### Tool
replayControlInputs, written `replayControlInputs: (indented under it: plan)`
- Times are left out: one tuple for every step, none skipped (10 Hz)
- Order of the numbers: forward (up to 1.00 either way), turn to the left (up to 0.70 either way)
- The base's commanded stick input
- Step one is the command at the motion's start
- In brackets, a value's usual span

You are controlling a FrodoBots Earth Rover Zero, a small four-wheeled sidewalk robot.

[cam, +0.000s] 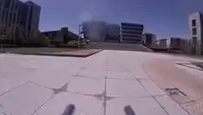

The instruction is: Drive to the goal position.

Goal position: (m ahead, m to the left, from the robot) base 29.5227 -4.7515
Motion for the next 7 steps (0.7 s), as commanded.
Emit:
replayControlInputs:
  plan:
    - [1.00,0.00]
    - [1.00,0.00]
    - [1.00,0.00]
    - [1.00,0.00]
    - [1.00,0.00]
    - [1.00,0.00]
    - [1.00,0.00]
